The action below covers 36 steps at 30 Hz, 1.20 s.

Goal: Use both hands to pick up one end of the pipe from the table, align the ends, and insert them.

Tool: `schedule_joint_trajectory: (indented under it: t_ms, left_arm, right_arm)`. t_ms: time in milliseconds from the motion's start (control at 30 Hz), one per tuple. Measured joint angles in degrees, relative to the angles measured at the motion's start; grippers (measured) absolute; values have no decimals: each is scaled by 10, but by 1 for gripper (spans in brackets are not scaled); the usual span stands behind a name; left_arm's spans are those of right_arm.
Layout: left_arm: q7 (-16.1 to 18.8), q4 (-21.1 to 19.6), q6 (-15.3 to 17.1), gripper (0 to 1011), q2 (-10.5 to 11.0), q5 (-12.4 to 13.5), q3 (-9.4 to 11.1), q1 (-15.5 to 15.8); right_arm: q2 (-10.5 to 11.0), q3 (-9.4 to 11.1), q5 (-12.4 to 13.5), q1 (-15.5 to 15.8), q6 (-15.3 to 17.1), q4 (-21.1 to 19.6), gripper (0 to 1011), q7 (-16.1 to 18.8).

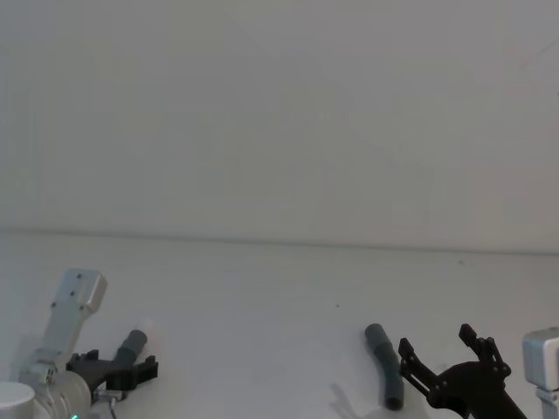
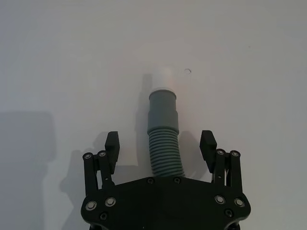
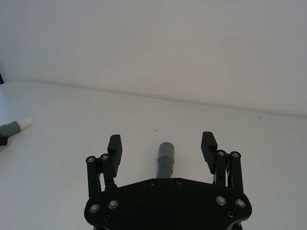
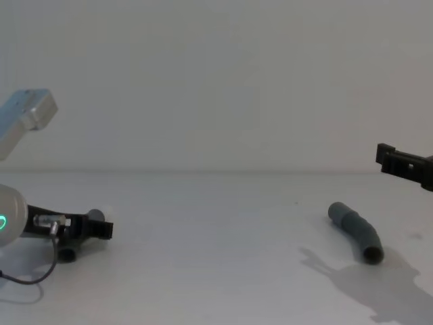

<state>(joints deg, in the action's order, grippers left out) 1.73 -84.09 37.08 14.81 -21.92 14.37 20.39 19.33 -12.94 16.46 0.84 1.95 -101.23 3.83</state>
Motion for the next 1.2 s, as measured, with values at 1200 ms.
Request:
schedule_joint_trajectory:
  t_ms: [1200]
  left_arm:
    - [-45,84,-28,774,7,52,48,78]
  right_arm:
    - [0,0,0,0,0,0,1003,0]
